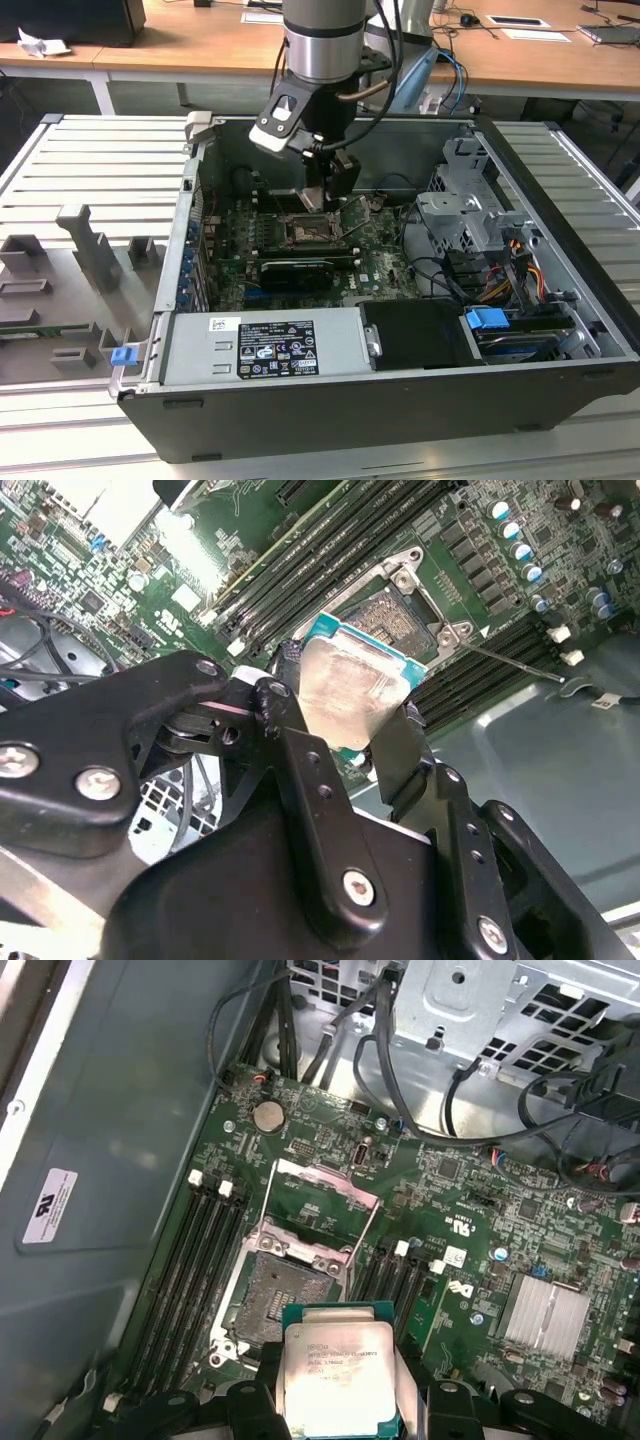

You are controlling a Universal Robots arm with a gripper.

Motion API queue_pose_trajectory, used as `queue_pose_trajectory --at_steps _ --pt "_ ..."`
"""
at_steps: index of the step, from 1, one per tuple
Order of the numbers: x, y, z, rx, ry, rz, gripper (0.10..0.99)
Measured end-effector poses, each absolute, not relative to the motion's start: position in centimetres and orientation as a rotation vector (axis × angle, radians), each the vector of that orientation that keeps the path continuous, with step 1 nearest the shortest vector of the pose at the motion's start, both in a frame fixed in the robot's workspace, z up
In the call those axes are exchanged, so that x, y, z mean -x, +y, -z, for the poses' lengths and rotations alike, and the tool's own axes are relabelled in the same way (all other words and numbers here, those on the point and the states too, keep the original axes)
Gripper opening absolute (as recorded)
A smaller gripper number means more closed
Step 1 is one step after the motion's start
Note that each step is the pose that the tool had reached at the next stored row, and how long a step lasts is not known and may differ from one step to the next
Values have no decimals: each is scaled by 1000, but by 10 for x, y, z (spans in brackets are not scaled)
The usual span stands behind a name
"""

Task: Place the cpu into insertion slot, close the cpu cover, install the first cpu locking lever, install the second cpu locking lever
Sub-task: 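Place the cpu into insertion slot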

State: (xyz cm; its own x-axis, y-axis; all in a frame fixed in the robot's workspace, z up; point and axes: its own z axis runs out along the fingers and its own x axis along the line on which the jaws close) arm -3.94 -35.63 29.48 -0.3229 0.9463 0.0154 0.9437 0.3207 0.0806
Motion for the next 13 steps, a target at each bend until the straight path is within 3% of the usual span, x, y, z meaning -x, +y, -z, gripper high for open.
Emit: queue_pose_trajectory --at_steps 13 --pt "39 -356 -290 -2006 2363 -111 529"
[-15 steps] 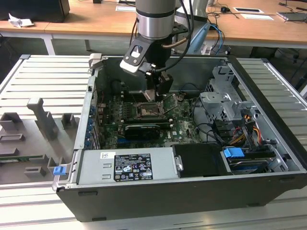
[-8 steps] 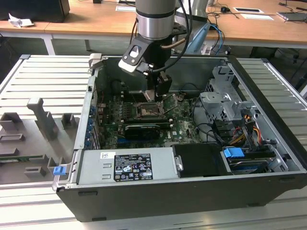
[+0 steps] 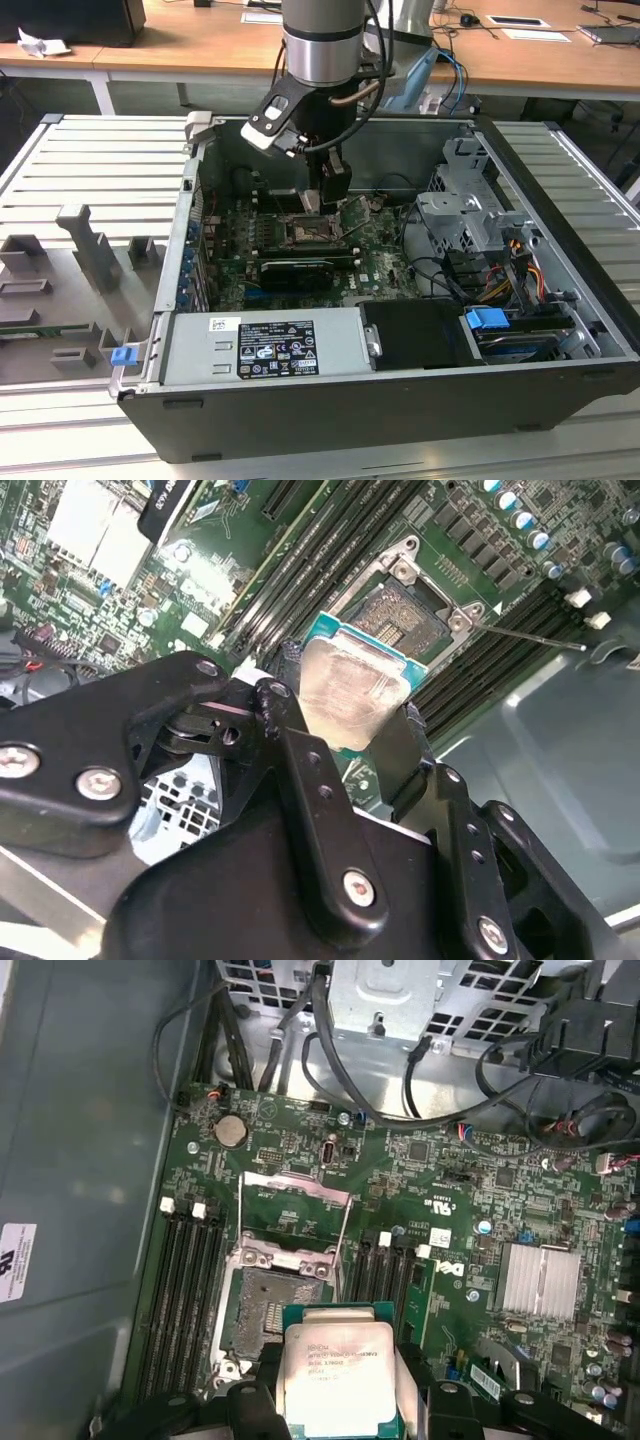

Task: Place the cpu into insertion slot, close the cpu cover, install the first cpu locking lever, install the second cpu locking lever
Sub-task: 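Place the cpu into insertion slot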

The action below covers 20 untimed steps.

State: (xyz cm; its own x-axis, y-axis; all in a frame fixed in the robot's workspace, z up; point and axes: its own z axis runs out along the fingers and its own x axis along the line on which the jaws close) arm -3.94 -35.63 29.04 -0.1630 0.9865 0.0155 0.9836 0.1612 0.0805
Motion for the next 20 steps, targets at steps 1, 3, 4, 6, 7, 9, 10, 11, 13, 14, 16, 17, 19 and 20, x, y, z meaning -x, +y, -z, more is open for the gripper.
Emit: queue_pose_trajectory --at_steps 1,3,4,6,7,9,10,11,13,14,16,17,19,20 --pt "39 -356 -289 -2007 2362 -111 529" --pt "39 -356 -286 -2009 2360 -111 529" --pt "39 -356 -285 -2010 2359 -111 529" --pt "39 -356 -283 -2022 2349 -110 529" --pt "39 -356 -283 -2028 2343 -110 529" --pt "39 -356 -282 -2048 2324 -109 529" --pt "39 -356 -282 -2060 2313 -109 529" --pt "39 -356 -282 -2077 2298 -108 529" --pt "39 -356 -281 -2115 2261 -107 529" --pt "39 -356 -281 -2137 2239 -107 529" --pt "39 -356 -280 -2173 2199 -106 529" --pt "39 -356 -278 -2177 2190 -101 529" --pt "39 -355 -276 -2175 2188 -100 529" --pt "39 -355 -275 -2175 2188 -99 529"
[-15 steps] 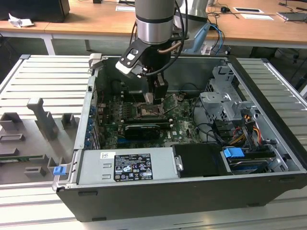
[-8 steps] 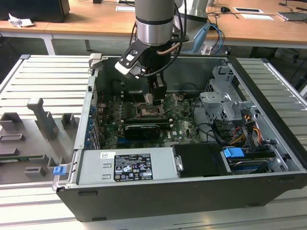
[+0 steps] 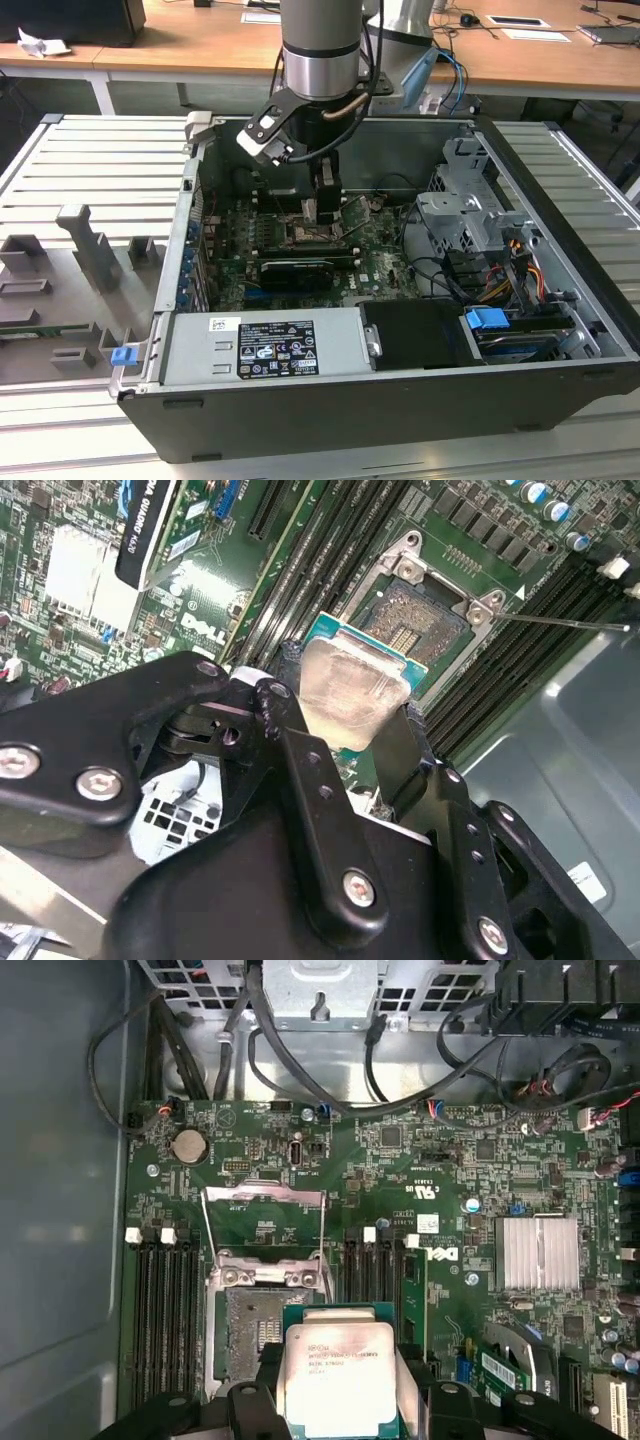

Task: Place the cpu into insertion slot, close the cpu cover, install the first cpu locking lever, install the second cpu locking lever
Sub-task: 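Place the cpu into insertion slot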

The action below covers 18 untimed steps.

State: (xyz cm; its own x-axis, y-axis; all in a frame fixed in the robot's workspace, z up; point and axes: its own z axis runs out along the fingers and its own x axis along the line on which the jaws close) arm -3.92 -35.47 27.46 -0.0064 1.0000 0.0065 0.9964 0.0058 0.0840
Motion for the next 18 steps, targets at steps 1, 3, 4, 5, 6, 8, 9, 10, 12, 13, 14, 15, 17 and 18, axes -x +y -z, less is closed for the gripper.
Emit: queue_pose_trajectory --at_steps 1,3,4,5,6,8,9,10,12,13,14,15,17,18 --pt "39 -354 -274 -2175 2188 -99 529" --pt "39 -354 -272 -2175 2188 -99 529" --pt "39 -354 -271 -2175 2188 -99 529" --pt "39 -354 -270 -2175 2188 -99 529" --pt "39 -354 -269 -2175 2188 -99 529" --pt "40 -354 -269 -2175 2188 -99 529" --pt "40 -353 -268 -2175 2188 -99 529" --pt "40 -353 -268 -2175 2188 -99 529" --pt "40 -350 -267 -2175 2188 -99 529" --pt "40 -349 -267 -2175 2188 -99 529" --pt "40 -349 -267 -2175 2188 -99 529" --pt "40 -348 -266 -2175 2188 -99 529" --pt "40 -347 -266 -2175 2188 -99 529" --pt "40 -346 -266 -2175 2188 -99 529"
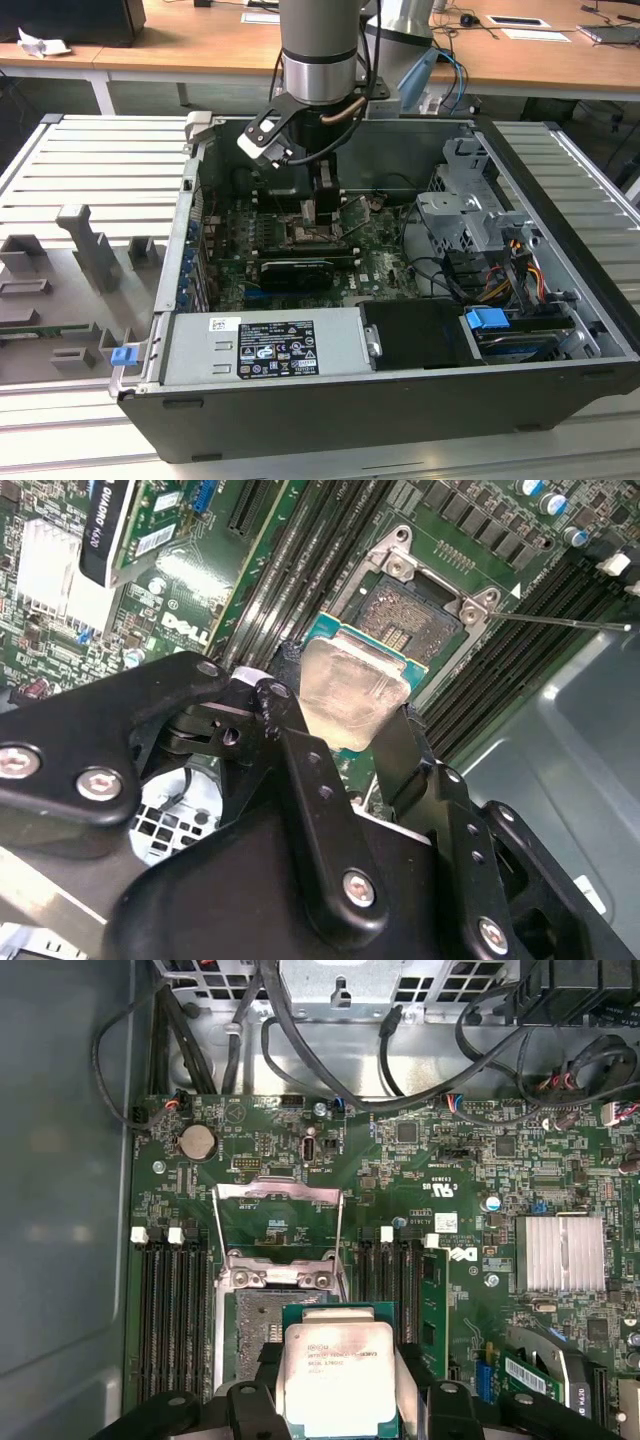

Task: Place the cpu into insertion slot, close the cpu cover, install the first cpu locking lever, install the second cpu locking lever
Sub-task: 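Place the cpu into insertion slot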

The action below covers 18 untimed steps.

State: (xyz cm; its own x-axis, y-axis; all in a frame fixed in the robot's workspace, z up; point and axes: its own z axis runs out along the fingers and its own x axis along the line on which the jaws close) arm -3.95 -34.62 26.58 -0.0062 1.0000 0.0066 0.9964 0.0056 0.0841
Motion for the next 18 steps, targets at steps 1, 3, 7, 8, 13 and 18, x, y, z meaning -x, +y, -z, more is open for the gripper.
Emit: queue_pose_trajectory --at_steps 1,3,7,8,13,18 --pt "40 -346 -266 -2175 2188 -99 529" --pt "40 -344 -265 -2175 2188 -99 529" --pt "40 -342 -265 -2175 2188 -99 529" --pt "40 -342 -265 -2176 2188 -100 529" --pt "40 -339 -261 -2179 2191 -107 529" --pt "40 -334 -253 -2181 2190 -106 529"
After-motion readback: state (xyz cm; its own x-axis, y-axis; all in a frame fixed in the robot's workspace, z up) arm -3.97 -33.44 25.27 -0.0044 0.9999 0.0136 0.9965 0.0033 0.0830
